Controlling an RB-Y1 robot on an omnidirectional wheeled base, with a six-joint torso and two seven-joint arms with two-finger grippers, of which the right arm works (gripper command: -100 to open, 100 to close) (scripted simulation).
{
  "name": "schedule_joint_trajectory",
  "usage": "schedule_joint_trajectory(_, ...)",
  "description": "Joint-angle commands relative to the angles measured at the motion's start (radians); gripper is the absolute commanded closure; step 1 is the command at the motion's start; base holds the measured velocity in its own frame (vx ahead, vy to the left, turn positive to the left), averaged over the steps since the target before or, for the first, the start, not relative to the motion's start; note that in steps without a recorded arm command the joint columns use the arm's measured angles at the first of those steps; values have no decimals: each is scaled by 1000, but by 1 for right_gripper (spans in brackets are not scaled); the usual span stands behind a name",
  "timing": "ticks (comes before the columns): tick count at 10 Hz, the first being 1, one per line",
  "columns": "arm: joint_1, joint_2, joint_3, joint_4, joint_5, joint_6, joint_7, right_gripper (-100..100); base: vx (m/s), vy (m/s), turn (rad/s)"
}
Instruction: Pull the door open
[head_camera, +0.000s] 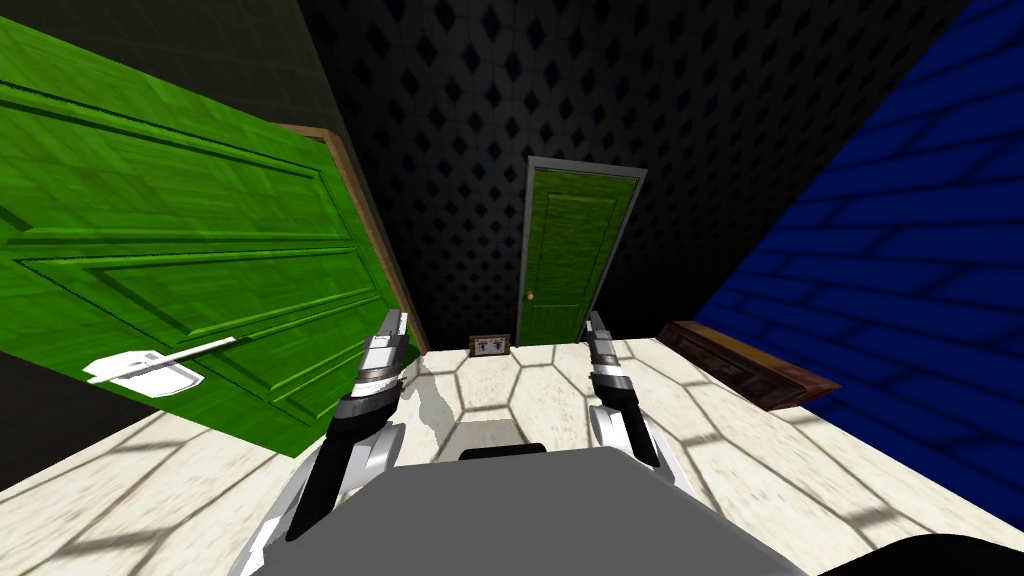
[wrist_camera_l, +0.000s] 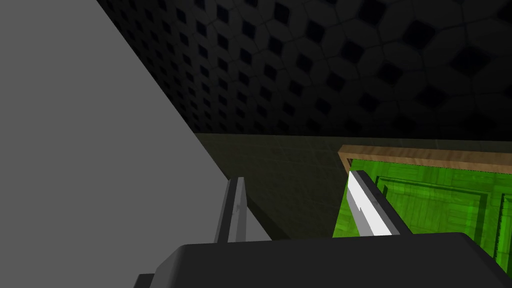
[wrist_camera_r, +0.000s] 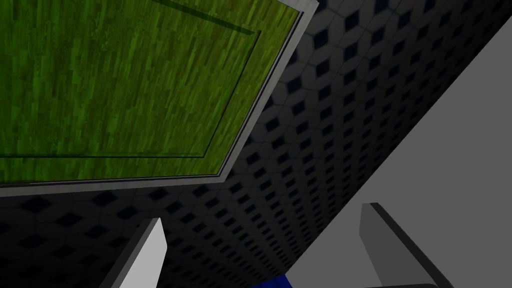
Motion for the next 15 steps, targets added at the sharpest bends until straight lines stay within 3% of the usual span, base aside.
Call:
schedule_joint_trajectory(1,-11,-5,-2,38,11,-15,28,-100,118,-2,-2)
schedule_joint_trajectory(15,-123,-58,-54,374,97,-120,256,-100,98,3,-1)
